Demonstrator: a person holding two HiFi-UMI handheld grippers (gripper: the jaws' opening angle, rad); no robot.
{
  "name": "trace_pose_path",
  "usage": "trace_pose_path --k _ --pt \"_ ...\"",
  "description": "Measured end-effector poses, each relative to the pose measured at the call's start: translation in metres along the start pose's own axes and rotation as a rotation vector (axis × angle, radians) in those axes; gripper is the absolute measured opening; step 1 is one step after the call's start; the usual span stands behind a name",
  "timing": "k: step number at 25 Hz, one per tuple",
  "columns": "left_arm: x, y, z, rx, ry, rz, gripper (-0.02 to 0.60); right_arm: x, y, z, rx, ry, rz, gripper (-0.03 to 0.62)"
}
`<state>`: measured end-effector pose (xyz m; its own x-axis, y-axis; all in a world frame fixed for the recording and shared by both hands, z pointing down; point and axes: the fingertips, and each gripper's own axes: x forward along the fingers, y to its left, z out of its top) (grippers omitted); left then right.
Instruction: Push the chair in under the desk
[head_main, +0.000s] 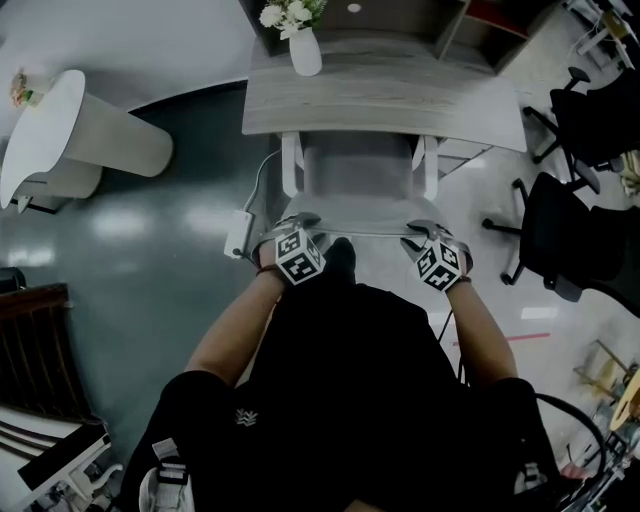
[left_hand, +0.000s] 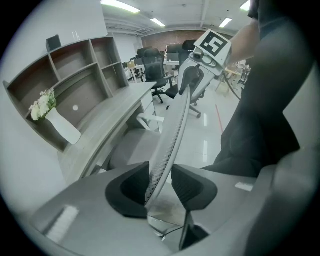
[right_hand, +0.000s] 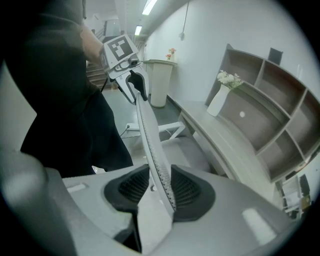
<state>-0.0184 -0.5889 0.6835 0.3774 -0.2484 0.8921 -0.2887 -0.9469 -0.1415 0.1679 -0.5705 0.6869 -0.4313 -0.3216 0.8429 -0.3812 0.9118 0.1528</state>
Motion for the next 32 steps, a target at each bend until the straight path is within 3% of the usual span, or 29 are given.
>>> trace_pose_path --k 18,21,32 --pt "0.026 0.086 0.024 0.022 -0.026 0.027 0.146 0.028 -0.089 0.018 0.01 0.035 -0.062 0.144" --pt "0.028 0.09 0.023 0.04 -0.017 -0.007 0.15 0.03 -0.091 0.02 -0.008 0.037 -0.043 0.144" --pt "0.029 0.084 0.022 0.04 -0.032 0.008 0.157 0.03 -0.085 0.016 0.024 0.026 -0.083 0.155"
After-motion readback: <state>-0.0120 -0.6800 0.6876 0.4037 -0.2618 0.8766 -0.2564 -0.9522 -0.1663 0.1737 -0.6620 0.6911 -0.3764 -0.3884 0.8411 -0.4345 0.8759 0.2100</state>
